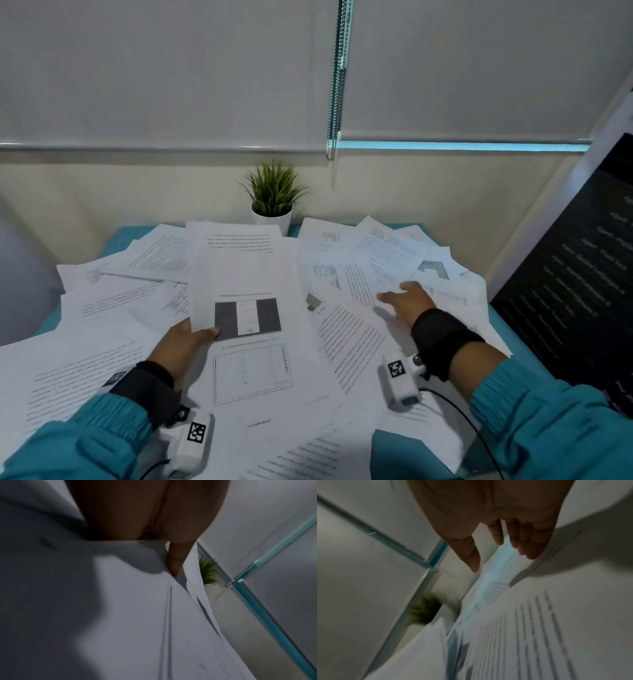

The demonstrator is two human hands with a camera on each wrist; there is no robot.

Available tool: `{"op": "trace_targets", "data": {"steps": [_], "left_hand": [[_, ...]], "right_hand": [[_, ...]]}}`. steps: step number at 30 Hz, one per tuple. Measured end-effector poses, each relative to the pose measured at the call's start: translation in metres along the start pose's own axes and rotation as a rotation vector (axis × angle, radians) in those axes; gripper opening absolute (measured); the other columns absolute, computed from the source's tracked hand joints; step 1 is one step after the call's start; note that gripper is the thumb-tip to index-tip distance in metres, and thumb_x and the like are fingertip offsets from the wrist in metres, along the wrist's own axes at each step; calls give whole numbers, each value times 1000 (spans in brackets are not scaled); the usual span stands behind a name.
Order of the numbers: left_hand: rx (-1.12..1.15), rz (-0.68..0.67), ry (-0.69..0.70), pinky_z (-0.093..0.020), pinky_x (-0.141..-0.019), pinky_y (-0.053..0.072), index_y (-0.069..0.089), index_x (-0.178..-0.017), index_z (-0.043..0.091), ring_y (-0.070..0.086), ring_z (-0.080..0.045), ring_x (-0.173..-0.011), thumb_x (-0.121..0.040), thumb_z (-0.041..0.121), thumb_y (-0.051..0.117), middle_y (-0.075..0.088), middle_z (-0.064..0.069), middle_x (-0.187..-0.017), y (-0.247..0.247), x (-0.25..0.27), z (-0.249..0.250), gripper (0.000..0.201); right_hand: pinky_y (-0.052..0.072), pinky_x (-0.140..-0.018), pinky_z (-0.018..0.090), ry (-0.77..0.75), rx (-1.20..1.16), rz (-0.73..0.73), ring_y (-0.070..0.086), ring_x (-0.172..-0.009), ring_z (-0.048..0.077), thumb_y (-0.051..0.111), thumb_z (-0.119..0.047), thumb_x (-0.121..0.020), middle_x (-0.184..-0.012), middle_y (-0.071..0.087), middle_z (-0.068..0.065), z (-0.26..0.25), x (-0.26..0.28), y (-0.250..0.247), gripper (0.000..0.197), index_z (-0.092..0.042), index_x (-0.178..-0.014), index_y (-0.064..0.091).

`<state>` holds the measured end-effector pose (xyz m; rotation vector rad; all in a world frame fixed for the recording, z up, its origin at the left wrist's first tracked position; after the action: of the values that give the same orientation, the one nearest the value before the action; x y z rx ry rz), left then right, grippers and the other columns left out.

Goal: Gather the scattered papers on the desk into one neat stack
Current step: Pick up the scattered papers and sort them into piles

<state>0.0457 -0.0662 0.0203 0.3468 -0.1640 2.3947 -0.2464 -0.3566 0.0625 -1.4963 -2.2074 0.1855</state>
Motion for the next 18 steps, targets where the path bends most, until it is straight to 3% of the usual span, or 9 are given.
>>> {"op": "trace_targets", "data": {"steps": [2,4,6,7,9,11,13,14,18], "left_hand": [[39,-6,-13,-41,-103,43,61,-122,-1,63,-33,-109,-93,0,58,69,-15,-114,-2,-1,-5,29],[51,-18,-8,-37,-98,45,60,-123,-1,64,-31,-110,-93,-1,57,70,-15,-115,-1,-1,-5,30],[40,-24,-5,-34,-91,48,62,-121,1,65,-30,-107,-93,1,58,72,-12,-111,-1,-1,-5,28],[34,-23,-6,-33,-88,49,62,-119,1,66,-29,-106,-93,2,58,73,-11,-109,-1,-1,-5,26],[42,-17,-9,-33,-87,49,62,-119,1,66,-30,-105,-93,1,58,73,-12,-108,-3,-1,-6,26],[48,-26,-8,-35,-91,49,61,-120,0,66,-30,-107,-94,0,57,72,-13,-111,-2,-1,-6,27],[42,-32,1,-31,-86,49,61,-120,0,67,-27,-102,-94,0,56,72,-13,-111,-1,2,-3,27],[35,-31,8,-28,-82,50,61,-119,1,67,-25,-99,-94,0,56,72,-12,-110,-2,3,-1,26],[33,-52,15,-28,-81,50,63,-117,3,68,-24,-101,-94,0,55,73,-11,-109,1,4,-1,24]], "right_hand": [[50,-76,27,89,137,2,57,-89,26,72,-29,-82,-110,57,14,11,-14,-7,64,1,-133,48],[50,-68,35,145,113,-41,56,-69,26,74,-29,-79,-86,58,14,16,-20,0,68,-1,-135,45],[49,-63,33,187,16,-65,55,-62,24,77,-24,-77,-77,60,15,17,-25,10,78,-4,-140,36],[47,-59,29,189,35,-68,56,-61,21,78,-23,-77,-73,61,12,14,-24,15,71,-3,-134,42],[40,-51,22,179,138,-81,52,-54,16,76,-29,-79,-51,58,2,5,-22,24,34,-4,-92,56],[41,-53,22,133,266,-123,47,-43,11,66,-39,-86,-31,46,-9,1,-20,35,40,-16,-63,43],[44,-68,23,15,398,-116,46,-50,1,59,-40,-90,-50,49,-14,-6,-23,41,35,-27,-63,40],[44,-71,24,-21,417,-99,47,-57,4,58,-37,-90,-62,49,-13,-7,-28,41,31,-30,-65,42],[46,-76,29,-227,383,109,51,-83,23,58,-12,-88,-83,55,8,-32,-31,12,21,-13,-69,49]]}}
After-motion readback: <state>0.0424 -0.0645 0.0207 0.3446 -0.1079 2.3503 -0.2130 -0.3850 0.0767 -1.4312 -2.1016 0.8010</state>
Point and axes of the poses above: each hand's wrist, its own x-axis away from the middle knuckle, its own y-axis out of the palm, z = x × y, the point moved 6 cm from there along -x, towards the middle knuckle
